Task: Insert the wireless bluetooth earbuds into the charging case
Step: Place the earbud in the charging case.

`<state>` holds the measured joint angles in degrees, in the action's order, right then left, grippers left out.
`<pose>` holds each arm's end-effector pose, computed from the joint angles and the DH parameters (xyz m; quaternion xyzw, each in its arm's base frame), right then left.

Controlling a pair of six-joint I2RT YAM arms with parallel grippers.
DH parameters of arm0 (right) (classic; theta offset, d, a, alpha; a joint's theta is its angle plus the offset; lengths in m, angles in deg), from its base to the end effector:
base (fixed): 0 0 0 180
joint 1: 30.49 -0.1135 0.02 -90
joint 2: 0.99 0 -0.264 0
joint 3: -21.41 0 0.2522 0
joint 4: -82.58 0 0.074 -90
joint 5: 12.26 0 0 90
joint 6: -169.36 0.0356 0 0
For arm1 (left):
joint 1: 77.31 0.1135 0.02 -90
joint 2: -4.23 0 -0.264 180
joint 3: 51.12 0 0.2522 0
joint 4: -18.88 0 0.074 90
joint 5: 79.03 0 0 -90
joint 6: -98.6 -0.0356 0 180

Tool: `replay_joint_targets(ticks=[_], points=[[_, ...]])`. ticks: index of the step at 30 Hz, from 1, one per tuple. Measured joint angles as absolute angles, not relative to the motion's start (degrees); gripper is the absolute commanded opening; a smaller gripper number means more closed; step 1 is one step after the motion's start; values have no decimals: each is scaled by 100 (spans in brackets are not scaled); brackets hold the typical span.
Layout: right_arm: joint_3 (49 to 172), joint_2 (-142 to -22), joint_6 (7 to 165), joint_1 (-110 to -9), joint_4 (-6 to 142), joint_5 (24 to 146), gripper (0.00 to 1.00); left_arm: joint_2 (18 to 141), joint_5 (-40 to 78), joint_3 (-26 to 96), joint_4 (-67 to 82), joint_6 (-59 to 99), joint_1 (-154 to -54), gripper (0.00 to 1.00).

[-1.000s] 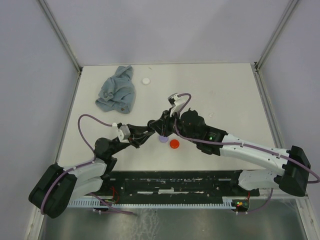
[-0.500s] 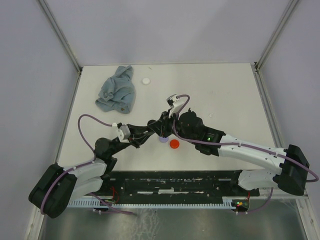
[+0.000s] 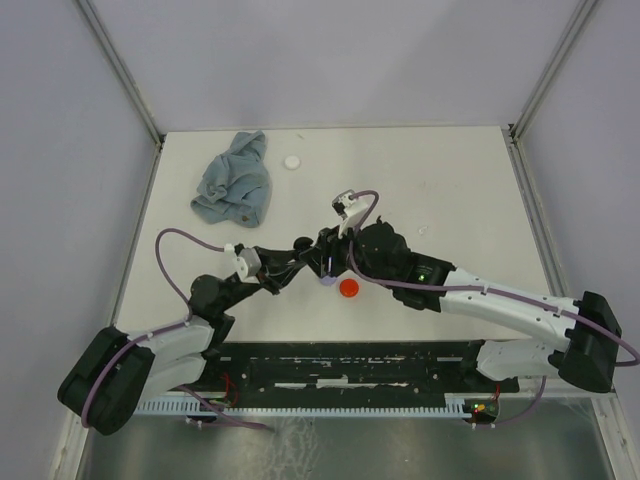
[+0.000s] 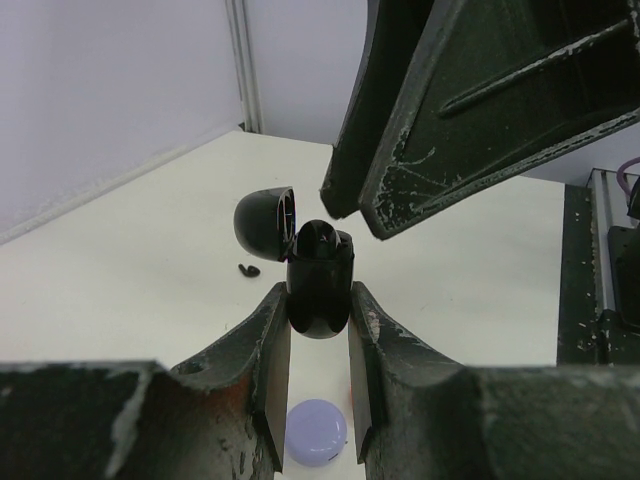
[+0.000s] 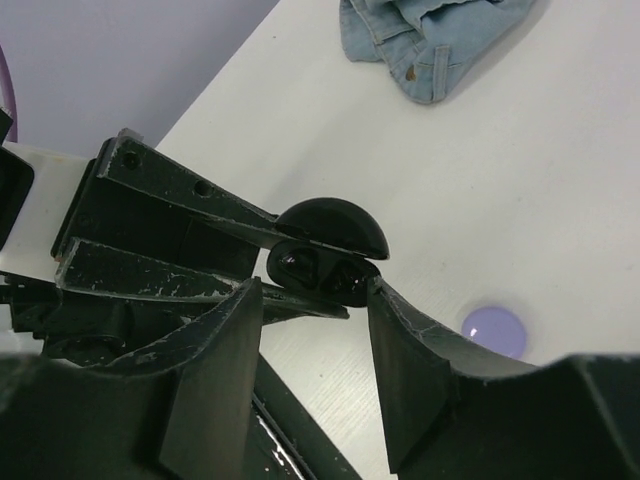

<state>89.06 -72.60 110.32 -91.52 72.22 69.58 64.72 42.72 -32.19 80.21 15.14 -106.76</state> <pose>0.1469 0.2549 0.3196 -0.1622 0.7721 0.4011 0.4655 0.1447 -0.1032 0.2112 0.3292 0.4978 -0.3927 0.6997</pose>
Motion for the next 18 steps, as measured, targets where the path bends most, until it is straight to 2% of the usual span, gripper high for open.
replay_joint_targets(ticks=[8, 18], points=[[9546, -7094, 10339, -8971, 5969, 6488, 59, 6480, 3902, -3217, 7735, 1512, -10676, 3], [9627, -7201, 9760, -7500, 4898, 6435, 60, 6389, 3411, -3217, 7390, 1510, -10674, 3]])
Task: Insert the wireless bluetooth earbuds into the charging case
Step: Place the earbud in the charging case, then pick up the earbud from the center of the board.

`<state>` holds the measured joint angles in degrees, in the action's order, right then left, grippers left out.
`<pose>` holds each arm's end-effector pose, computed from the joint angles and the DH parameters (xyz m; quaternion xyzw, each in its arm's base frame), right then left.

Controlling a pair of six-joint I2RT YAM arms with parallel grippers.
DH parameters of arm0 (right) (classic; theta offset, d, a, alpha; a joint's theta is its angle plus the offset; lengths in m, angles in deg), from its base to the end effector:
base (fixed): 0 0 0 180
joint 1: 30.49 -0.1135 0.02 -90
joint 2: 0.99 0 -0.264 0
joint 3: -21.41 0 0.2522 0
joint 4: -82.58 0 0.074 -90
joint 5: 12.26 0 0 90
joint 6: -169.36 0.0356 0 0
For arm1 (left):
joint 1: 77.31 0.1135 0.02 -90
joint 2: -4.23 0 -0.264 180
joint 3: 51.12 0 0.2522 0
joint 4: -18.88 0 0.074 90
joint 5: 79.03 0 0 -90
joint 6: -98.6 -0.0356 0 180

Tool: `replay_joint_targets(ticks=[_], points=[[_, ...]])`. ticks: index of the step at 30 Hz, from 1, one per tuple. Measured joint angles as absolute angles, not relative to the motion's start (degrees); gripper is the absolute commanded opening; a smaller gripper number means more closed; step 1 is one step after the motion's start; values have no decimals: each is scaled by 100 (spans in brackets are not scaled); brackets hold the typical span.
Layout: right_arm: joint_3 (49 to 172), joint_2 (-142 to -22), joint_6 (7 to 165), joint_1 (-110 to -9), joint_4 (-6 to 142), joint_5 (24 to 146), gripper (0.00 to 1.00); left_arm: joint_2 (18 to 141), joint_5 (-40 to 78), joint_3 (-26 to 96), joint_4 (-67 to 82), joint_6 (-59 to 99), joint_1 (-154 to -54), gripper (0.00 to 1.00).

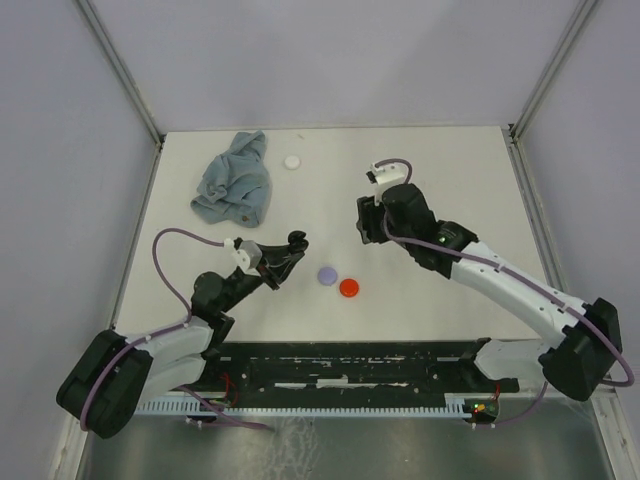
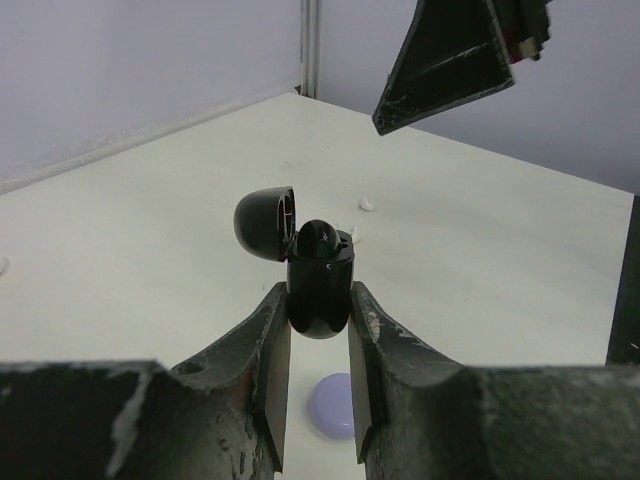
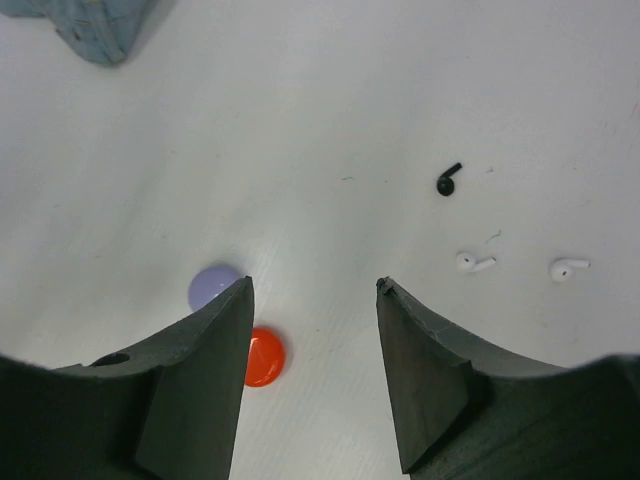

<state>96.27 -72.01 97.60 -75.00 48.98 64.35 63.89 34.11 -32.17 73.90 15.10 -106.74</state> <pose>0.2055 0.1905 0.3261 -0.1382 0.8499 0.1734 0.4780 0.1510 -0.1012 0.2032 0.2747 0.5576 -0.3557 0.6980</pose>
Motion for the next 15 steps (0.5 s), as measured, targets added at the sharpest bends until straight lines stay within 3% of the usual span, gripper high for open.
replay_joint_targets(ticks=[15], points=[[9972, -9717, 9364, -6009, 5298, 6654, 54, 6365, 3354, -3162, 7243, 1508, -10676, 3]])
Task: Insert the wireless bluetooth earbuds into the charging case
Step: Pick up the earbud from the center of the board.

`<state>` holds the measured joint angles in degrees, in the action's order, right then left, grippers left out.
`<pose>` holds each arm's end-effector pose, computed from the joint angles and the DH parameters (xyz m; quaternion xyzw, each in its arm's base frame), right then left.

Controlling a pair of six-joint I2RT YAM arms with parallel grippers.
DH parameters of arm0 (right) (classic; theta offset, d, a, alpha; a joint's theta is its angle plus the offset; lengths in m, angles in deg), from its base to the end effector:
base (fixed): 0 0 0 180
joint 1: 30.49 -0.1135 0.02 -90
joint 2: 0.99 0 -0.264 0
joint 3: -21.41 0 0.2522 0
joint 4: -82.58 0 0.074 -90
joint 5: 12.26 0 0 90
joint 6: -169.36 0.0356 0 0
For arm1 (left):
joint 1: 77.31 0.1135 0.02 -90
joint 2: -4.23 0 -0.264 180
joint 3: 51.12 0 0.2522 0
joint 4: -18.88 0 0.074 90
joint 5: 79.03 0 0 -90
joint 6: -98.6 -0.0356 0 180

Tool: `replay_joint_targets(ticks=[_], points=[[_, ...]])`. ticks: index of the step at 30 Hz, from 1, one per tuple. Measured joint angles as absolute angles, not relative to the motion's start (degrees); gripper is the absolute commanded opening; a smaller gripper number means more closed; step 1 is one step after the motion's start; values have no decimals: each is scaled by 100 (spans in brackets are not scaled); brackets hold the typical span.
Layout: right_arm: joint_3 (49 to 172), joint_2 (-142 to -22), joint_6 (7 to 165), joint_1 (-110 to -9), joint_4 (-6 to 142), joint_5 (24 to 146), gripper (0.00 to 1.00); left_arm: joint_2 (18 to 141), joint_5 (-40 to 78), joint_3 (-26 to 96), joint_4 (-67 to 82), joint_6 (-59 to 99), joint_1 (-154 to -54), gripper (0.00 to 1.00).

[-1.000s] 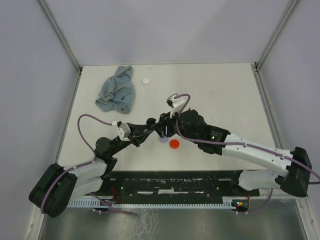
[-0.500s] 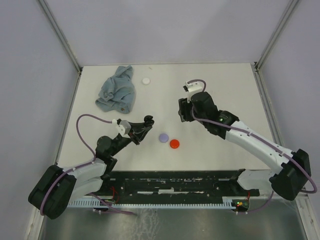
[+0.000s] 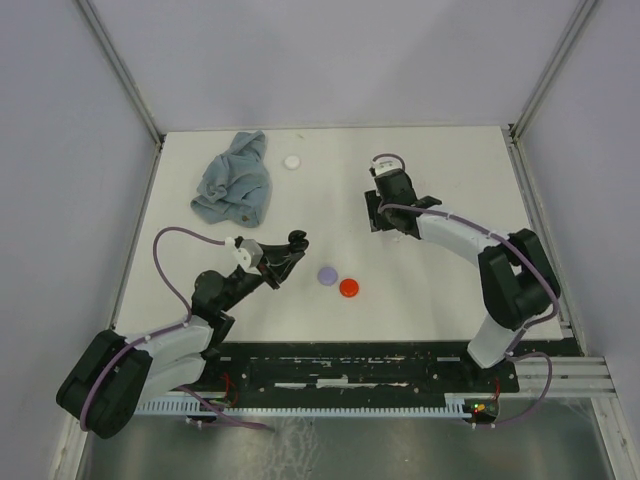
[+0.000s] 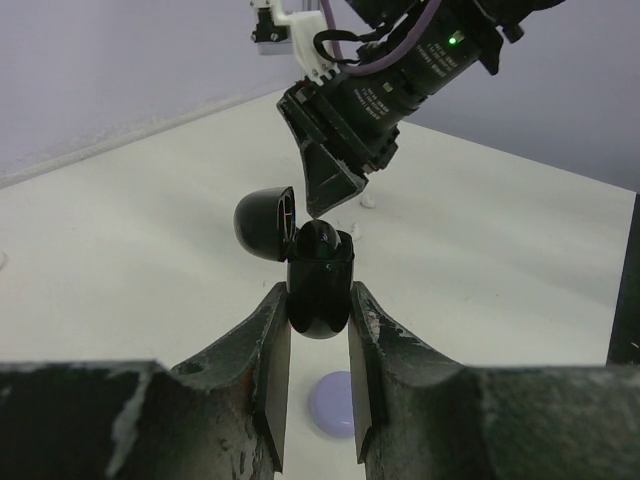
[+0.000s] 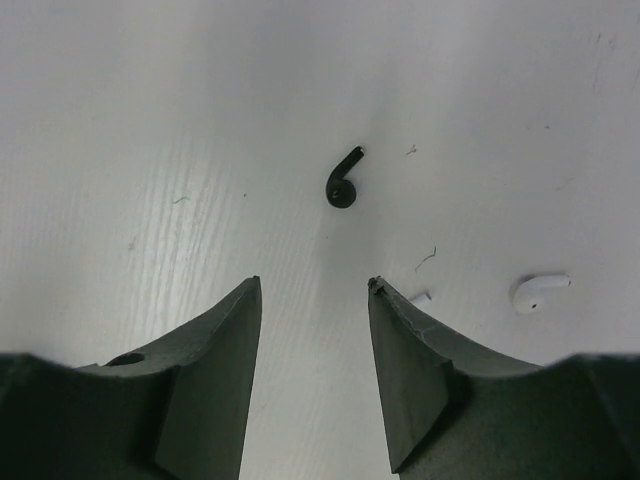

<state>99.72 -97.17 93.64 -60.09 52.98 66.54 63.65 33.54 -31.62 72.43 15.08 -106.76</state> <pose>0.3182 0.1728 0.2183 -0.0886 0.9239 0.0505 0.3688 0.1526 -0.1019 0.2041 0.2714 0.5635 -0.3528 0.6959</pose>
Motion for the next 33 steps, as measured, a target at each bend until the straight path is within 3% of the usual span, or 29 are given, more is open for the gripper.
replay_joint_targets(ticks=[14, 26, 33], points=[[10829, -11243, 9454, -5506, 5615, 7045, 41, 6365, 3358, -3147, 7167, 1508, -10676, 3], [10844, -11463, 9450, -5495, 5635, 7325, 20, 6341, 3363, -3140, 7114, 1508, -10676, 3], [10829, -11450, 9448, -5493, 5633, 7635, 18, 6295, 3380, -3140, 7090, 1508, -10676, 3]])
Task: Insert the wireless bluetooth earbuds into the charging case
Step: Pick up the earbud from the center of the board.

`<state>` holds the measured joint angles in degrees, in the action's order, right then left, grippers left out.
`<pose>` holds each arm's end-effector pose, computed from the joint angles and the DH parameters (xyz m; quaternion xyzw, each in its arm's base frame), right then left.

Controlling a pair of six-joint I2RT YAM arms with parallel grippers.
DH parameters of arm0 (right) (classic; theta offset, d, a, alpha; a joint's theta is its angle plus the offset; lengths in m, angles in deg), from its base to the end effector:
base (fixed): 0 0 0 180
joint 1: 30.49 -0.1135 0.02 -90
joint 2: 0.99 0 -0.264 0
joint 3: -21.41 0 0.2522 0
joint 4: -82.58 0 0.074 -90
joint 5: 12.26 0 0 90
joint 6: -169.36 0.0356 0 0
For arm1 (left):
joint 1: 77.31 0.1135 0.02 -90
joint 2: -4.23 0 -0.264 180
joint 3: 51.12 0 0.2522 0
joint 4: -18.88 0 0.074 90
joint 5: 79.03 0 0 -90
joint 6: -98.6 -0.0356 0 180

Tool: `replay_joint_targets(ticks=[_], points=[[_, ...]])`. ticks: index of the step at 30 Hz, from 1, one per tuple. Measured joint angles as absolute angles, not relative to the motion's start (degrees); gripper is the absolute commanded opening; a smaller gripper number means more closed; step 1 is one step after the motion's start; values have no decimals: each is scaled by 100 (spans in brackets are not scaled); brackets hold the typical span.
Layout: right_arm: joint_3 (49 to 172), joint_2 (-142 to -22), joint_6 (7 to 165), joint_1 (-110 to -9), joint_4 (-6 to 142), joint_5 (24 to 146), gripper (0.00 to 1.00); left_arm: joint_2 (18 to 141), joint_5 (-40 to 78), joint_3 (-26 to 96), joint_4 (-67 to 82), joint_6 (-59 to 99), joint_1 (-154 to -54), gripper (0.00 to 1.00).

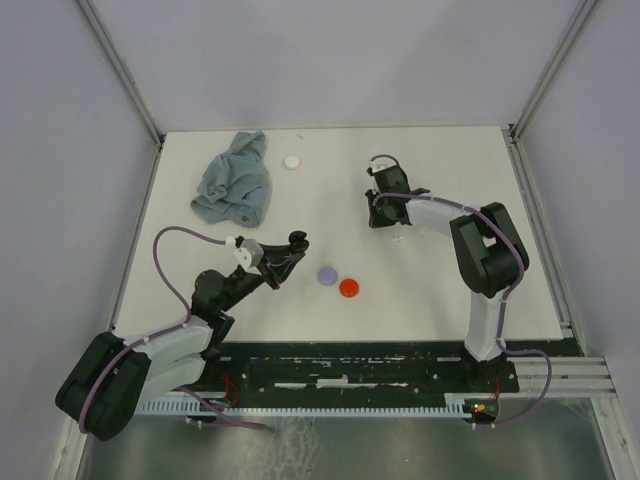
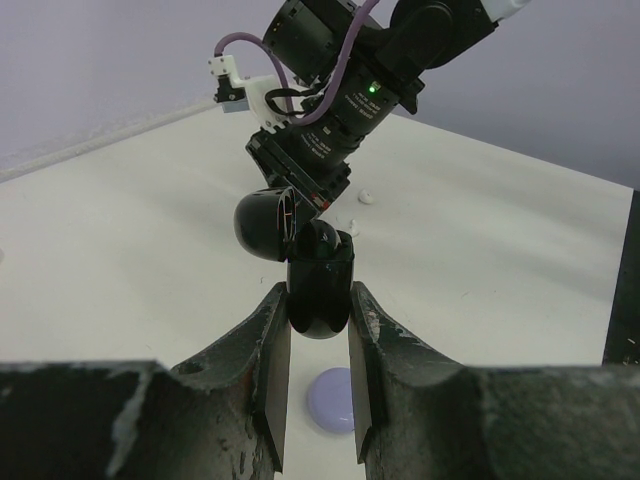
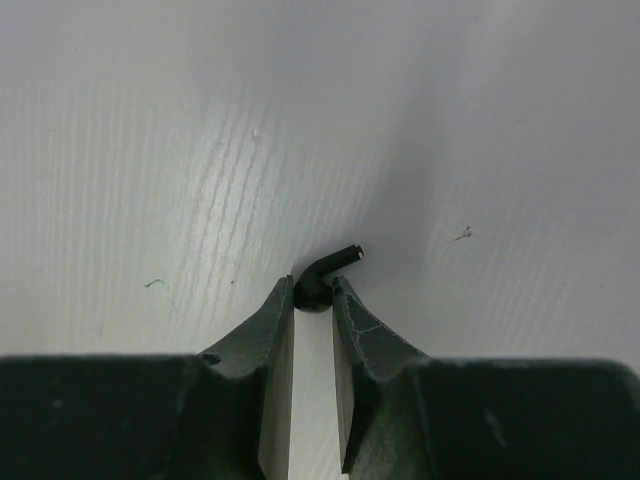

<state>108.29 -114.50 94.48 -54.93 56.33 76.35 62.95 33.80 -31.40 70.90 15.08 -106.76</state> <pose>0.3799 0.1717 0.1552 -0.0732 0.9451 0.0969 0.3034 0.1526 -0.1020 0.2045 0.2733 0.5670 -0.3538 0.6918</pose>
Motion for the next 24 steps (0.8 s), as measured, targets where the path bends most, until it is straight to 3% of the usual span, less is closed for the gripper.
replay_joint_targets(ticks=[12, 18, 24], points=[[9904, -10668, 9408, -6125, 5266, 8022, 26, 6266, 3406, -3140, 7075, 1508, -10676, 3], [9699, -10445, 9367, -6335, 5038, 7878, 39, 6258, 3406, -3131, 7075, 1508, -10674, 3], [9638, -10316, 9220, -6337, 4689, 7450, 45, 6258, 3409, -3129, 7075, 1508, -10676, 3]])
